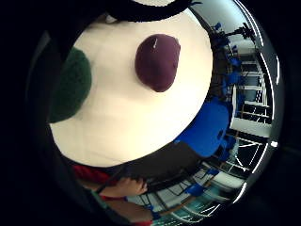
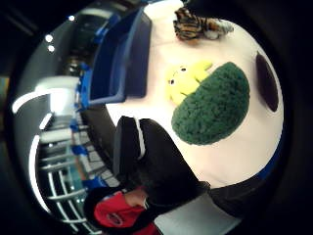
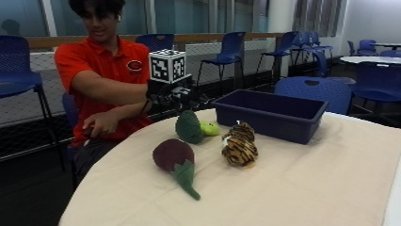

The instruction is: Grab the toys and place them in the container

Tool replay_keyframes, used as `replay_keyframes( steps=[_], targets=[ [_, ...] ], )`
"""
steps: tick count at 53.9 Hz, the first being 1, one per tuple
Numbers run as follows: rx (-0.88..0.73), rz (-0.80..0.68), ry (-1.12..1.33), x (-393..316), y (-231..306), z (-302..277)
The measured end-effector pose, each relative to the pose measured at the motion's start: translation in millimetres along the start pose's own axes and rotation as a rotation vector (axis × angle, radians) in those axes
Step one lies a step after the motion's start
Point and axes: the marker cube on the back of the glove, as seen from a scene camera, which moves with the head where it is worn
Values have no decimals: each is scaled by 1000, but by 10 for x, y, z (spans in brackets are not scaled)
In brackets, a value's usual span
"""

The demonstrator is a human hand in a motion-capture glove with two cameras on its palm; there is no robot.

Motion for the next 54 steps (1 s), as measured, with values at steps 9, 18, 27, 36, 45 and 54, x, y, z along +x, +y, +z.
replay_keyframes(
  steps=[9,18,27,36,45,54],
  targets=[
    [-2,-11,-13,23,-9,-16],
    [8,-29,-48,34,-17,-16],
    [2,-68,-79,-30,-117,52],
    [-28,-99,-81,-181,-194,204],
    [-26,-126,-65,-314,-258,384],
    [-108,-115,-54,-319,-296,545]
  ],
)
